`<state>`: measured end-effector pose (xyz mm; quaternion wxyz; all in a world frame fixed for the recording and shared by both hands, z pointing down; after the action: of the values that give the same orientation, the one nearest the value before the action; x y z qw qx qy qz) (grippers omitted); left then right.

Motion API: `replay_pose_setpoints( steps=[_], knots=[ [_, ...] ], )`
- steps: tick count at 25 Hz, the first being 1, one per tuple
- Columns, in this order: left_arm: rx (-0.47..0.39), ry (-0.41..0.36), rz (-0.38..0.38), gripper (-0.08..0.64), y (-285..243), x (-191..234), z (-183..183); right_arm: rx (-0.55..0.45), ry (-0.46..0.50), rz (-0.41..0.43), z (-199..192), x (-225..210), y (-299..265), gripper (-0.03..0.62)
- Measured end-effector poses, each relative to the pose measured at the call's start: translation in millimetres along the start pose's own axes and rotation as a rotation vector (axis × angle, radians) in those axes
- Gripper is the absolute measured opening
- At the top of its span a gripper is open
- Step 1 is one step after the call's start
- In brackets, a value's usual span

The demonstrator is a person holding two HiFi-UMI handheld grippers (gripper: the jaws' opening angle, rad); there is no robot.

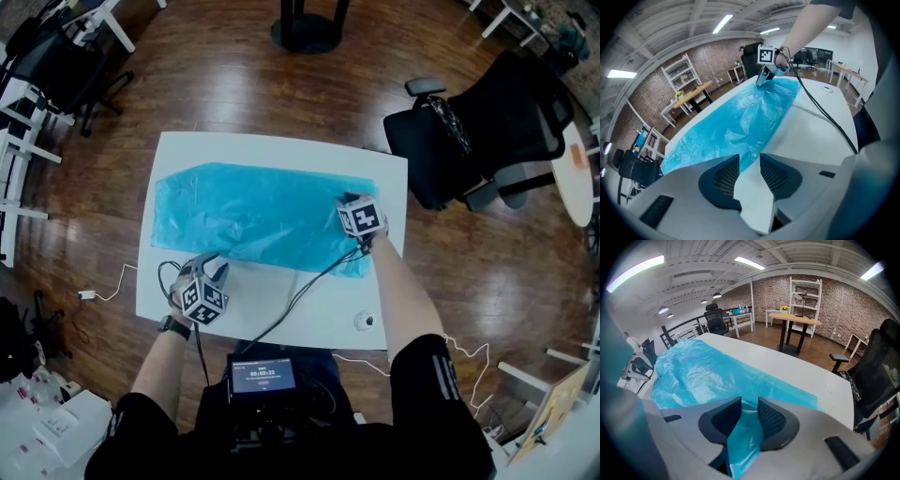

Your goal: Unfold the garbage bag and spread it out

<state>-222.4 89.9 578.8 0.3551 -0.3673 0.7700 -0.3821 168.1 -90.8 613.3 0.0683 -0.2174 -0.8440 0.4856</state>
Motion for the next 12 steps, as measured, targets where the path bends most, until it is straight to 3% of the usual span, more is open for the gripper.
replay_pose_setpoints(
  steps=[5, 8, 12],
  knots=[
    [-0.06, 0.077, 0.133, 0.144, 28, 25, 7, 0.001, 0.012, -0.005, -1, 0, 0, 0.141],
    [-0.07, 0.211, 0.2, 0.144, 34, 53, 9, 0.012, 0.025, -0.013, -2, -3, -3, 0.144],
    [-0.053, 0.382, 0.227, 0.146, 34, 93, 4, 0.009, 0.028, -0.016, -4, -2, -4, 0.144]
  ],
)
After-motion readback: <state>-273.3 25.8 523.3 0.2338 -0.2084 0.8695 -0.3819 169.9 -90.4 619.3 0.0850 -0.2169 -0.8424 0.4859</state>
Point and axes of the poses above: the fingertips, and each gripper's own axes: y backward along the fingers, x to its left, z out of its top, the point moved 10 cm from there along y, backward along the fingers, and after that the axes turned 4 degrees about -y, right-handed, at the moved point
